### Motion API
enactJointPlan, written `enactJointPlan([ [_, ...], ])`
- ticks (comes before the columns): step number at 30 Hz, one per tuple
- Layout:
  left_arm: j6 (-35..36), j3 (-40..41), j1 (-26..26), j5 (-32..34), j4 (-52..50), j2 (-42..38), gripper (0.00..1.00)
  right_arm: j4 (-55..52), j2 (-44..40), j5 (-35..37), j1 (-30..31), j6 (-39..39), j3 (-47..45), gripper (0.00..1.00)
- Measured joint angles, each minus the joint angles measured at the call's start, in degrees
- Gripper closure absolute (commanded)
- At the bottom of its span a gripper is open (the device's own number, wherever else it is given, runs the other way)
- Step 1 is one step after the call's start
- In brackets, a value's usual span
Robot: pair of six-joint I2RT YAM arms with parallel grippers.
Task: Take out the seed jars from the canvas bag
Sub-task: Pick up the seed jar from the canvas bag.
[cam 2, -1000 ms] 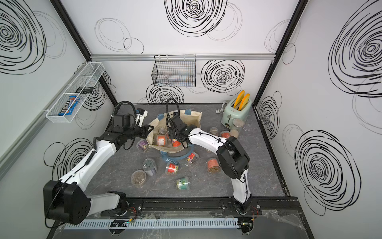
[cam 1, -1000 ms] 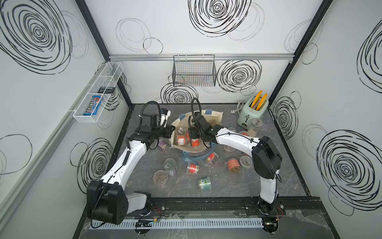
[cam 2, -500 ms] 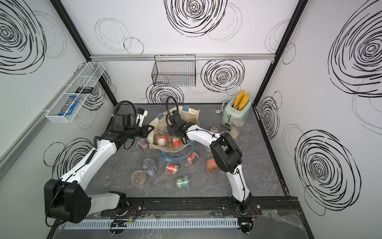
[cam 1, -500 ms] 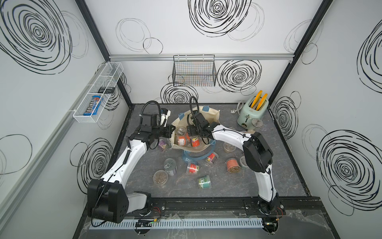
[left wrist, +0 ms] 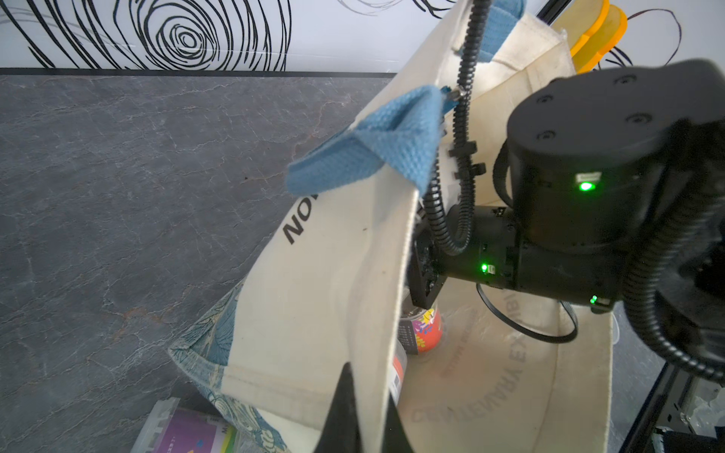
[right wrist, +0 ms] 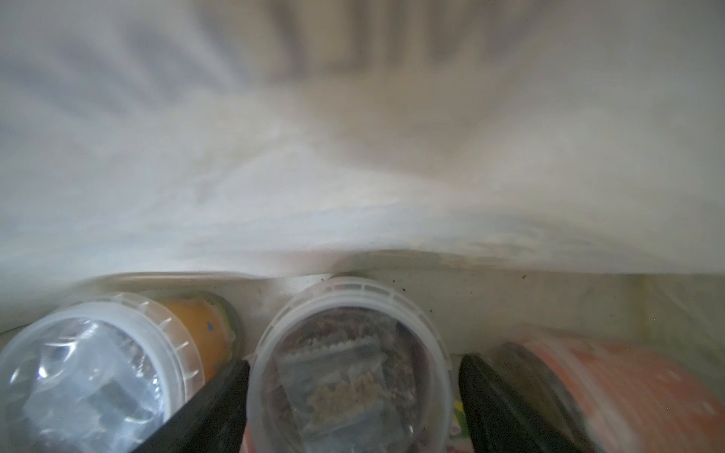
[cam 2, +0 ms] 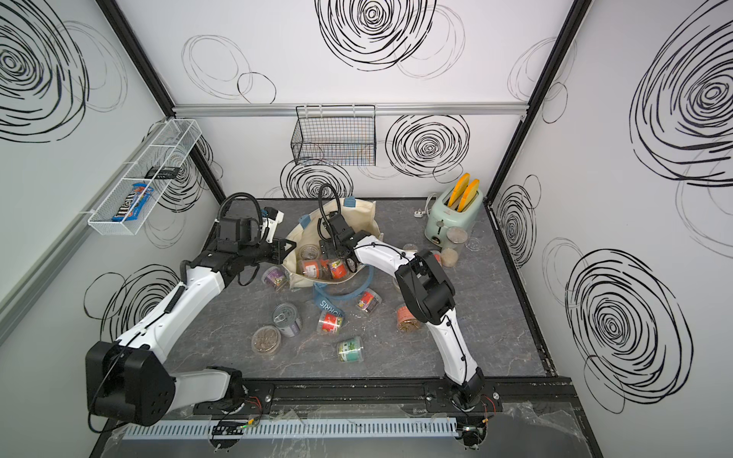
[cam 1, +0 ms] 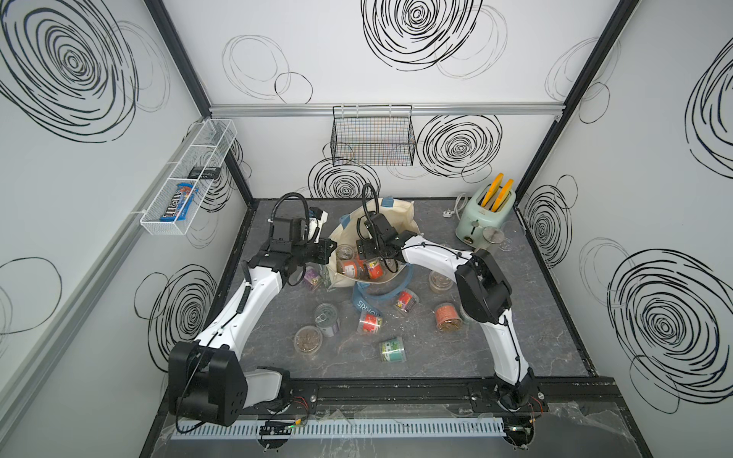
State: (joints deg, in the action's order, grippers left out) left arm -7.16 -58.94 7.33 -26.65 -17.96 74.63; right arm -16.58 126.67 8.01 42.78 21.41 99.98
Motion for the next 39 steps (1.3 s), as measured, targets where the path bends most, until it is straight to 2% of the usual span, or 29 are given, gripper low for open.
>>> enactJointPlan([
  [11, -0.4, 0.0, 0.0, -0.1, -0.1, 0.0, 1.00, -1.3, 2.2, -1.6, -0.7, 0.1, 3.1, 0.30],
  [18, -1.0, 0.0, -0.4, -0.1, -0.1, 0.0, 1.00, -1.4, 0.9, -2.8, -0.9, 0.2, 2.8, 0.32],
  [27, -2.1, 0.0, -1.8, 0.2, 0.0, 0.1, 1.00, -0.2, -6.7, -6.0, -0.8, 0.2, 0.7, 0.32],
  [39, -4.3, -2.1, -4.8, 1.2, 0.0, 3.6, 1.00, -3.5, -21.8, -9.4, -0.6, 0.1, -3.2, 0.32],
])
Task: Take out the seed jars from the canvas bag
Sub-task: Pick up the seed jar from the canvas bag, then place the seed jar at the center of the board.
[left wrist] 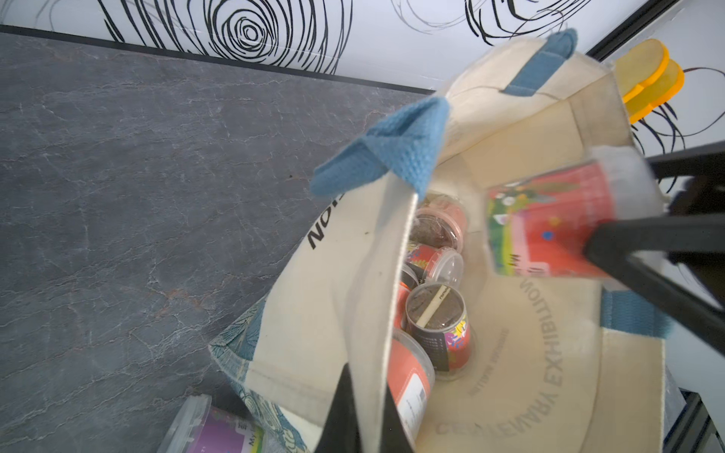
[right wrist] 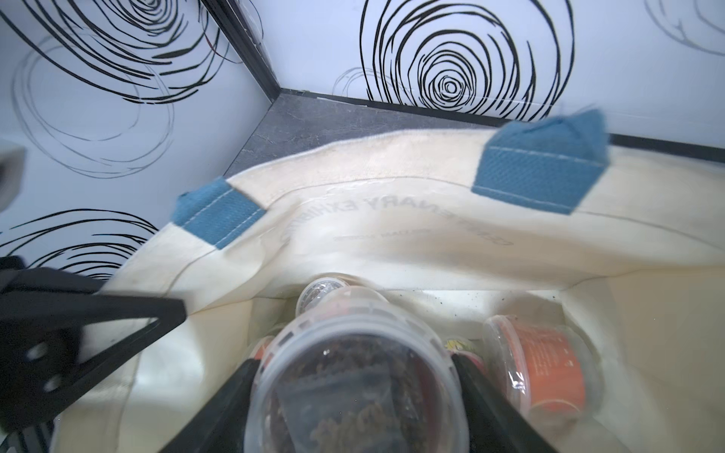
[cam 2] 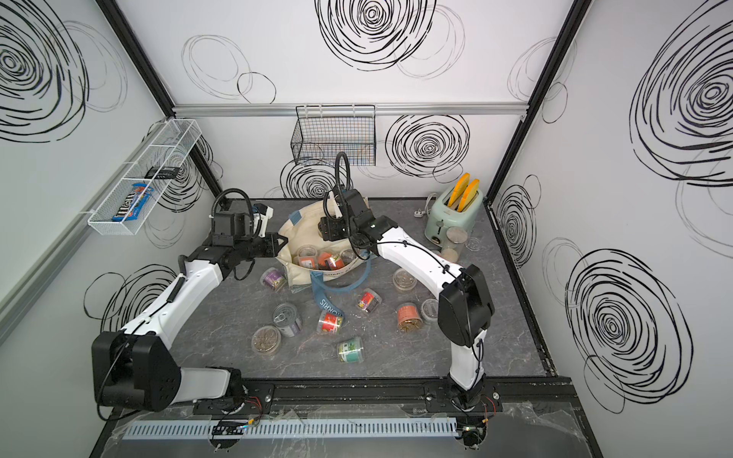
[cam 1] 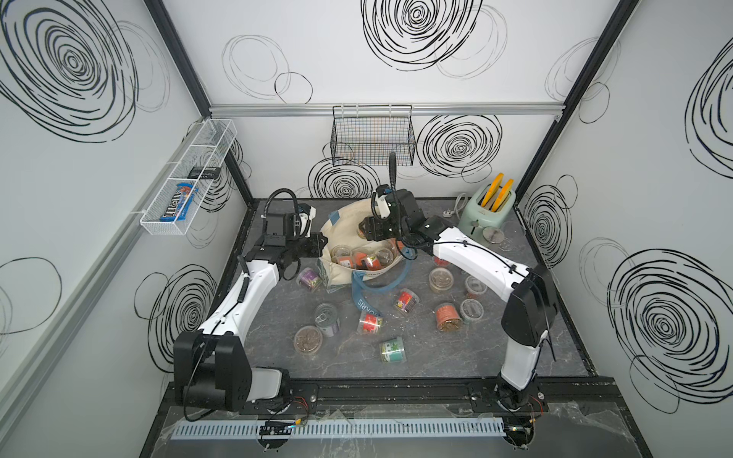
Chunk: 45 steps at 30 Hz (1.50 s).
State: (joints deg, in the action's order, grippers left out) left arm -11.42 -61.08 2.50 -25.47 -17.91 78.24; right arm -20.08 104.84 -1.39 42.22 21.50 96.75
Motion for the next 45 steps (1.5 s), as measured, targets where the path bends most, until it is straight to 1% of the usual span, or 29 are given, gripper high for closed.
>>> enactJointPlan([
  [5, -0.5, 0.0, 0.0, 0.0, 0.0, 0.0, 1.00, -2.6, -7.2, -1.3, -0.7, -0.2, -2.9, 0.32],
  [7, -0.6, 0.0, 0.0, 0.0, 0.0, 0.0, 1.00, -4.1, -10.8, -2.5, -2.1, -0.2, -4.4, 0.33],
  [14, -0.6, 0.0, -0.1, 0.0, 0.1, 0.0, 1.00, -9.5, -21.0, -5.0, -10.4, -1.5, -5.9, 0.33],
  [19, -0.7, 0.0, -0.4, 0.0, 0.1, 0.0, 1.00, -11.9, -28.2, -5.8, -15.9, -2.5, -11.0, 0.33],
  [23, -0.7, 0.0, -0.4, -0.1, 0.2, 0.0, 1.00, -12.8, -31.6, -5.7, -18.6, -3.1, -16.9, 0.32],
  [29, -0.7, 0.0, -0.5, -0.2, 0.2, 0.0, 1.00, -11.6, -31.5, -6.0, -19.0, -2.1, -25.9, 0.33],
  [33, -0.6, 0.0, -0.9, -0.3, 0.2, 0.0, 1.00, -8.1, -29.4, -5.5, -19.5, -1.2, -29.7, 0.33],
  [39, -0.6, 0.2, -1.1, -0.5, 0.4, 0.0, 1.00, -1.8, -22.8, -4.9, -21.1, -0.7, -32.1, 0.33],
  [45, -0.6, 0.9, -1.1, -0.7, 0.9, -0.8, 1.00, 0.8, -15.3, -5.3, -21.7, -0.7, -31.2, 0.33],
])
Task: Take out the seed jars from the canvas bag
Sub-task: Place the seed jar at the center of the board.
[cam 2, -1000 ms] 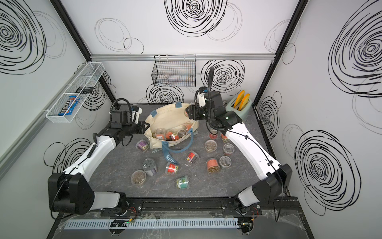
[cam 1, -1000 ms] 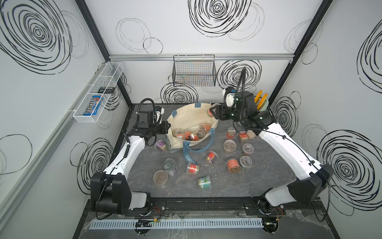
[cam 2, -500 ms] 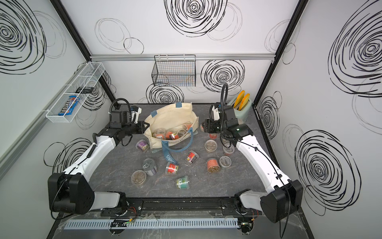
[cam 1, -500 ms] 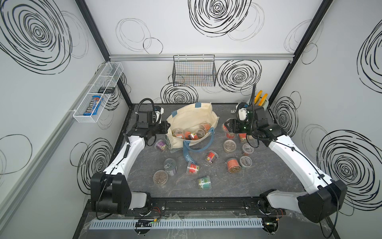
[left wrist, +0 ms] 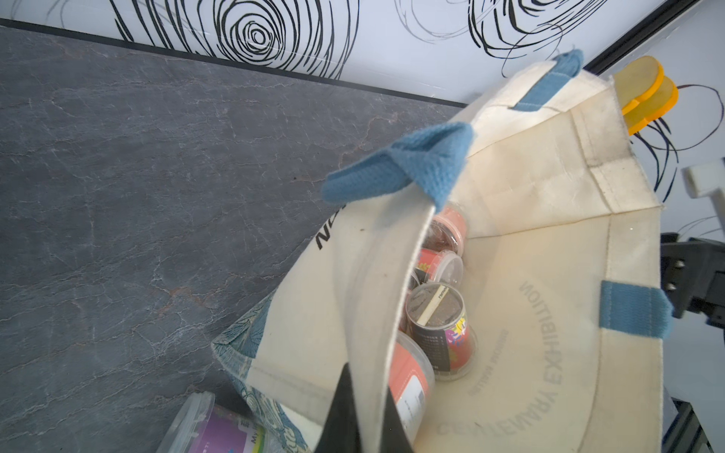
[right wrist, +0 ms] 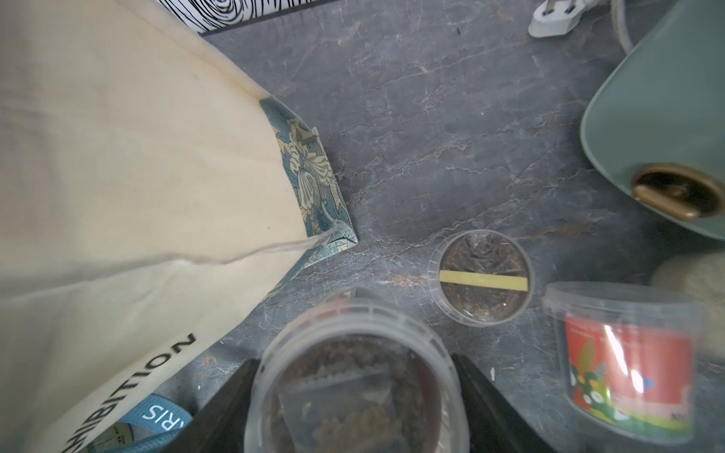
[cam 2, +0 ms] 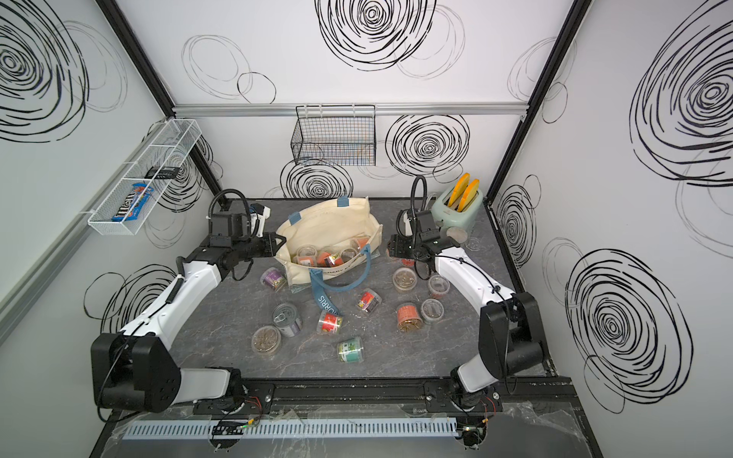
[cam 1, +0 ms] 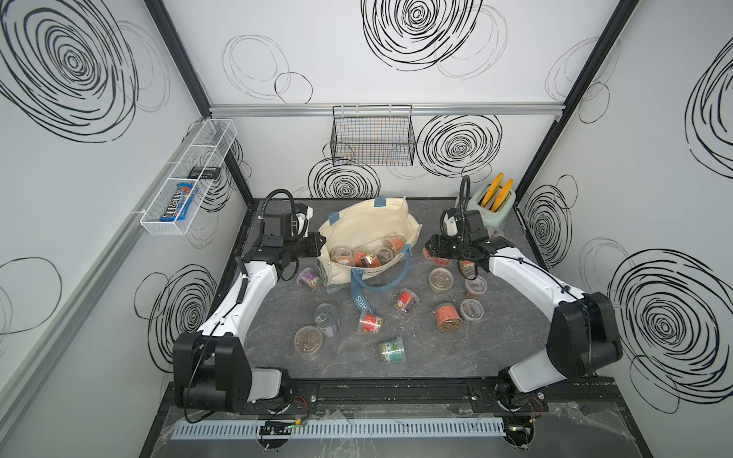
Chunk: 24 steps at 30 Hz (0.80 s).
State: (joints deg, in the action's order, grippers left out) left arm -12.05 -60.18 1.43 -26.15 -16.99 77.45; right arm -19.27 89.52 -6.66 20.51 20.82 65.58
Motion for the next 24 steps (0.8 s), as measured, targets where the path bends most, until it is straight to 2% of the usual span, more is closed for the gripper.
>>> enactJointPlan([
  [11, 0.0, 0.6, -0.1, -0.6, 0.5, -0.4, 1.00, -1.2, 15.2, 1.6, 0.4, -1.0, 9.2, 0.32],
  [24, 0.0, 1.1, -0.7, -0.9, 0.9, -0.9, 1.00, -1.2, 18.2, 4.6, 2.6, -1.2, 8.1, 0.28],
])
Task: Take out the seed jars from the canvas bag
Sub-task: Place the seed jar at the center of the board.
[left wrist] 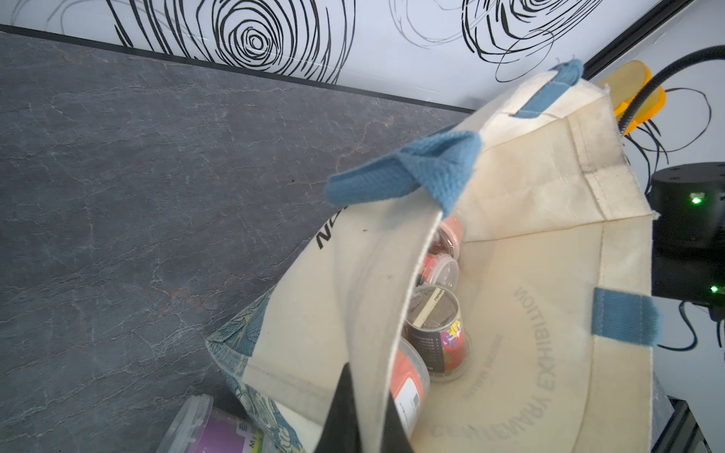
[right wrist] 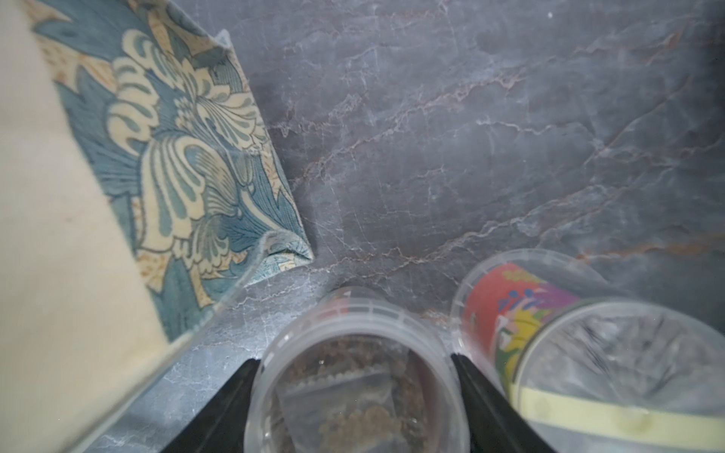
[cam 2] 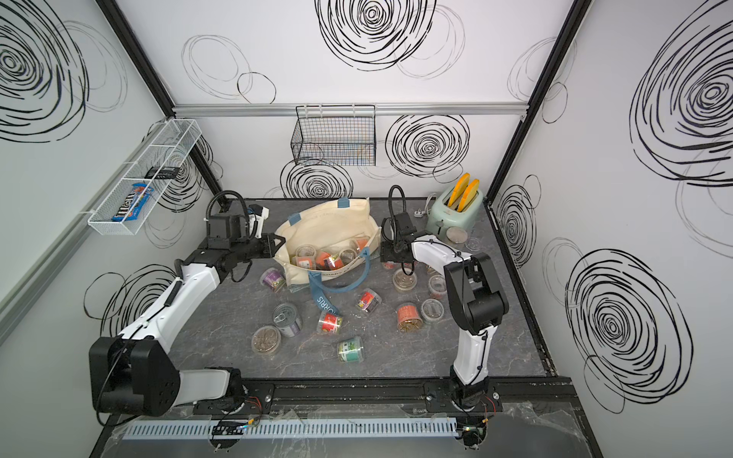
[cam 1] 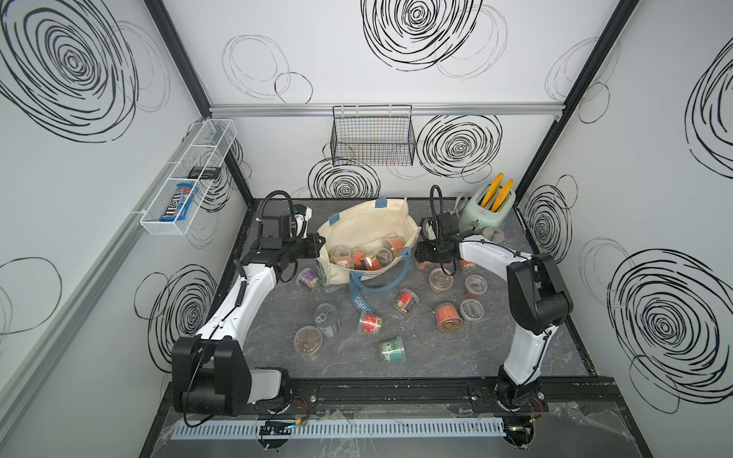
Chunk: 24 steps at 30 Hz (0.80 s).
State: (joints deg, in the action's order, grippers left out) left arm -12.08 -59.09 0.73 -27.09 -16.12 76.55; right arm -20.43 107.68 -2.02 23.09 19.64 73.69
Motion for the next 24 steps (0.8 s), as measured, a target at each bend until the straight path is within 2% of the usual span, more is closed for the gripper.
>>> enactJointPlan([
  [8, -0.1, 0.0, -0.5, -0.1, 0.0, -0.1, 1.00, -0.9, 0.3, 1.5, 0.8, -0.4, 0.2, 0.16],
  [15, -0.1, 0.4, -0.5, -0.2, 0.4, -0.3, 1.00, -3.5, -0.6, 2.6, 0.8, -0.5, 1.0, 0.15],
  [19, 1.1, 2.1, -0.6, -1.4, 2.4, -1.1, 1.00, -4.8, -5.5, 2.4, -0.3, -0.4, 1.0, 0.16],
  [24, 3.8, 4.7, -0.6, -2.6, 4.3, -3.1, 1.00, -4.2, -17.0, 1.4, -1.6, -1.2, 0.9, 0.18],
])
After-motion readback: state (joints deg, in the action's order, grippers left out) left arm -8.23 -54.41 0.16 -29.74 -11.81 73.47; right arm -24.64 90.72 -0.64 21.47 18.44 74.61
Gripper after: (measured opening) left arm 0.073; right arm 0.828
